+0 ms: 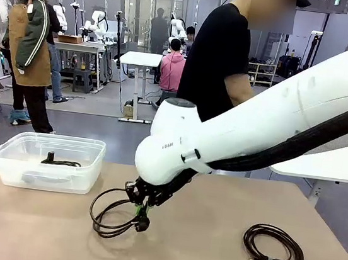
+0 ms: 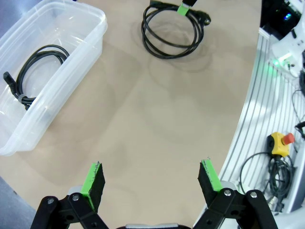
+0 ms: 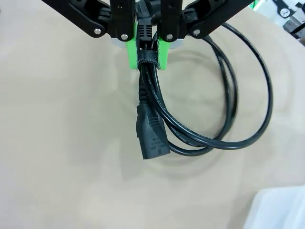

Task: Organize and store the cables.
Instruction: Place the Power Cable into the Organizing box.

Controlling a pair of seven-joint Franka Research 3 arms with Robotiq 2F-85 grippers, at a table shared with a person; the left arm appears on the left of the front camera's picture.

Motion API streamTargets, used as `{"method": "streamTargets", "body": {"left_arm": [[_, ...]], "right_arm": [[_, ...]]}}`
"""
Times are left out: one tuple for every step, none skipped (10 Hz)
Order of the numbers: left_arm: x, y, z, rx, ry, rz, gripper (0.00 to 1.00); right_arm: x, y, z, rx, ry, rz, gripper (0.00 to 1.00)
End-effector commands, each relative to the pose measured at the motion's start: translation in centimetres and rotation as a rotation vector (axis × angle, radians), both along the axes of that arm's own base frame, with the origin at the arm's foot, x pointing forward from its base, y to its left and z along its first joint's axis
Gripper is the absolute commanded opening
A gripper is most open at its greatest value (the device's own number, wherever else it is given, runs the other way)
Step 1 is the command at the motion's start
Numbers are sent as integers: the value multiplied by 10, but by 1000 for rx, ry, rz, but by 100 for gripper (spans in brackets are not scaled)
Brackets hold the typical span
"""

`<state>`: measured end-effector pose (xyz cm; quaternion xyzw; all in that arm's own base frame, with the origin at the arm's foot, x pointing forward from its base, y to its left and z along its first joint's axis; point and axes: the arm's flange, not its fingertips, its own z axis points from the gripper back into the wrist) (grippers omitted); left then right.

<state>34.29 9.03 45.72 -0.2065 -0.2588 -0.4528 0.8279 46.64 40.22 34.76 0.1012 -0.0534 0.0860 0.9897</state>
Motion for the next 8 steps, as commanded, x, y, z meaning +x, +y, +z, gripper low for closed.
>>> {"method": "streamTargets", "body": {"left_arm": [[0, -1, 0, -9, 6, 8, 100], [0, -1, 0, -9, 6, 8, 100], [0, -1, 0, -9, 6, 8, 100], [0, -1, 0, -9, 6, 8, 100], [0, -1, 0, -9, 6, 8, 100], [0, -1, 0, -9, 6, 8, 100], [0, -1, 0, -9, 6, 8, 100], [0, -1, 0, -9, 6, 8, 100]], "right_arm": [[-1, 11, -9, -15, -16, -55, 19], [-3, 11, -16, -45, -14, -63, 19], [-7, 13, -20, -41, -2, -73, 19], [-9, 16, -24, -39, 7, -73, 24], [-10, 17, -27, -42, 12, -77, 33], [-11, 18, -26, -43, 2, -84, 51], [-12, 17, -23, -42, -7, -89, 63], [-13, 15, -21, -41, -11, -94, 83]]}}
